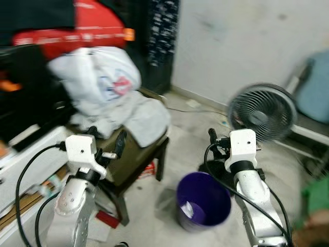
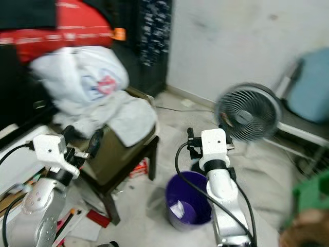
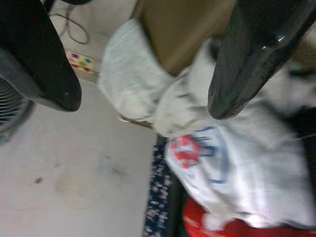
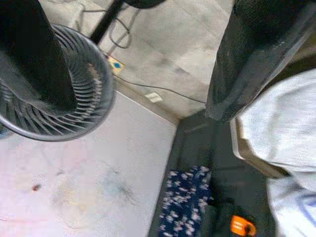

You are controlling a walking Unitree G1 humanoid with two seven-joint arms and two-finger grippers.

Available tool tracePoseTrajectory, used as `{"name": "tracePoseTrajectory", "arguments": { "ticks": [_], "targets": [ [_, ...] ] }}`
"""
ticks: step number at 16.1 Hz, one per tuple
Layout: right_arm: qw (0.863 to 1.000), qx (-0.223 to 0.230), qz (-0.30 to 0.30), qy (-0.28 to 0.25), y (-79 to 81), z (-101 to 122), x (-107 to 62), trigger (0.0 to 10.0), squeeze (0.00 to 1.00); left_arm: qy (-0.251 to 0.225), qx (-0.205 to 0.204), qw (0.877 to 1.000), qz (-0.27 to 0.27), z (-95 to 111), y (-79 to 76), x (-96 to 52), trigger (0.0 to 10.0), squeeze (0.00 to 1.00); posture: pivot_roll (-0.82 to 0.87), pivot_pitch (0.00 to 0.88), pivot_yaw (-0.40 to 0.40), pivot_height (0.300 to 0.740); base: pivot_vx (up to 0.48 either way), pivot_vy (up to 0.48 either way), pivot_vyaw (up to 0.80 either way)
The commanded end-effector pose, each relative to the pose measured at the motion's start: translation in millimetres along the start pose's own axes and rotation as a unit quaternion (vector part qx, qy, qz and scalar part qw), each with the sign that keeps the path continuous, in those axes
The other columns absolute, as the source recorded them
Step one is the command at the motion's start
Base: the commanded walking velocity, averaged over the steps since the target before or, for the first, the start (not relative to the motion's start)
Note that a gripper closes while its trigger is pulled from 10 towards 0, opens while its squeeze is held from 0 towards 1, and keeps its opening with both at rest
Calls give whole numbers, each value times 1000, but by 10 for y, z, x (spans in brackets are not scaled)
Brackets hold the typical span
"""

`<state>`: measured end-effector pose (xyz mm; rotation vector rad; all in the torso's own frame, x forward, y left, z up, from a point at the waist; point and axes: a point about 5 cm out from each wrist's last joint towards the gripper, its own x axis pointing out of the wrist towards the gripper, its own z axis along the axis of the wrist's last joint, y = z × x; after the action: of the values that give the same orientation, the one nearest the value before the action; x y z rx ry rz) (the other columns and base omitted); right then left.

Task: Clean up the room

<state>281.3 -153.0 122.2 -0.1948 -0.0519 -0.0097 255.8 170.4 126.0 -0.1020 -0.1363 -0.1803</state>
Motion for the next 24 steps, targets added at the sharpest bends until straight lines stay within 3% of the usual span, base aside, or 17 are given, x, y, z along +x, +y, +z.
{"name": "tracePoseTrajectory", "arguments": {
  "ticks": [1,8,12,15,24],
  "targets": [
    [1000,-2,2,-2,11,31,-17,10000,0,3,4,1000,4,14,-15,-19,10000,0,-70,0,-40,740,0,0,800],
    [1000,0,-19,3,-69,69,-34,10000,0,10,11,1000,-10,26,-116,-19,10000,0,-83,32,-33,740,0,0,800],
    [999,-6,-36,15,-109,40,-31,10000,0,17,21,1000,-14,12,-133,-8,10000,0,-84,37,-29,740,0,0,114],
    [1000,-13,-10,5,-47,74,10,10000,0,17,23,999,-14,11,-135,1,10000,0,-74,30,-37,740,0,0,0],
    [1000,-18,-15,0,-39,104,74,10000,0,15,21,999,-26,17,-190,62,10000,0,-77,15,-34,740,0,0,800]
  ]
}}
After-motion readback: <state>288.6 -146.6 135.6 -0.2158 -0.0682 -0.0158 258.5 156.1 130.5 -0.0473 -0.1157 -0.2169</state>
